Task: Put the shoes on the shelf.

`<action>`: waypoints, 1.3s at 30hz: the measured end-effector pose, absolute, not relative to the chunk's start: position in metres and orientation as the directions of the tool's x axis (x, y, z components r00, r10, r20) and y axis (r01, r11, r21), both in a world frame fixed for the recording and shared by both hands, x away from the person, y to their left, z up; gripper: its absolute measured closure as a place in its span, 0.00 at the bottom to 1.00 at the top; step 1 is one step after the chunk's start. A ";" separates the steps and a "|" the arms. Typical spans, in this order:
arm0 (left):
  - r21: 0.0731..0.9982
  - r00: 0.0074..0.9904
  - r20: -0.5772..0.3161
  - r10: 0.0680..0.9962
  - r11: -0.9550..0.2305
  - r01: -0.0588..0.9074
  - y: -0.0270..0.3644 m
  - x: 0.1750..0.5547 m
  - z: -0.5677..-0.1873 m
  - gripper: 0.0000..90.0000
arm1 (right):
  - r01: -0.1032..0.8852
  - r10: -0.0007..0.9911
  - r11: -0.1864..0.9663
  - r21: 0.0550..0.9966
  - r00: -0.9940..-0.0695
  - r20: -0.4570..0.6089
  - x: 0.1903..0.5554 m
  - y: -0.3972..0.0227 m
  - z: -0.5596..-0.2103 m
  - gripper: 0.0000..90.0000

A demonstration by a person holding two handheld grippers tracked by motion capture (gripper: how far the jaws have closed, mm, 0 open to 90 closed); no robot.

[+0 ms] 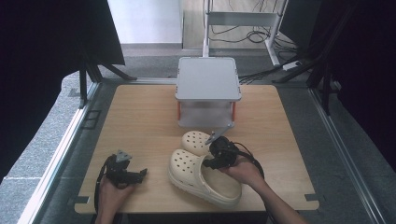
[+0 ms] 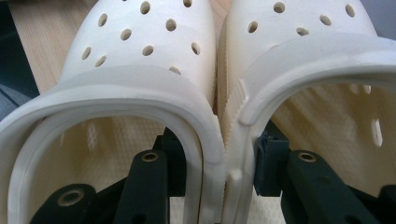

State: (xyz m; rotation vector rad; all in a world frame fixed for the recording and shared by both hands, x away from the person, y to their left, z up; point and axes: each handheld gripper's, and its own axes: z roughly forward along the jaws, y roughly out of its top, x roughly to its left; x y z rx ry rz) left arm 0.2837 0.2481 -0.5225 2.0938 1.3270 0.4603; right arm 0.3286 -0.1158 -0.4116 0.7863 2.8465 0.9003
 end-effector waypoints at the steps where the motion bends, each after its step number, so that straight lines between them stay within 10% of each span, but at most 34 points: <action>1: 0.656 0.438 -0.031 0.899 -0.312 0.687 0.248 0.284 -0.522 0.00 | 0.457 0.488 0.697 0.552 -0.867 0.102 0.329 -0.118 -0.409 0.70; 39: 0.657 0.437 -0.033 0.899 -0.310 0.688 0.248 0.284 -0.523 0.00 | 0.521 0.587 0.617 0.590 -0.804 0.095 0.350 -0.140 -0.292 0.70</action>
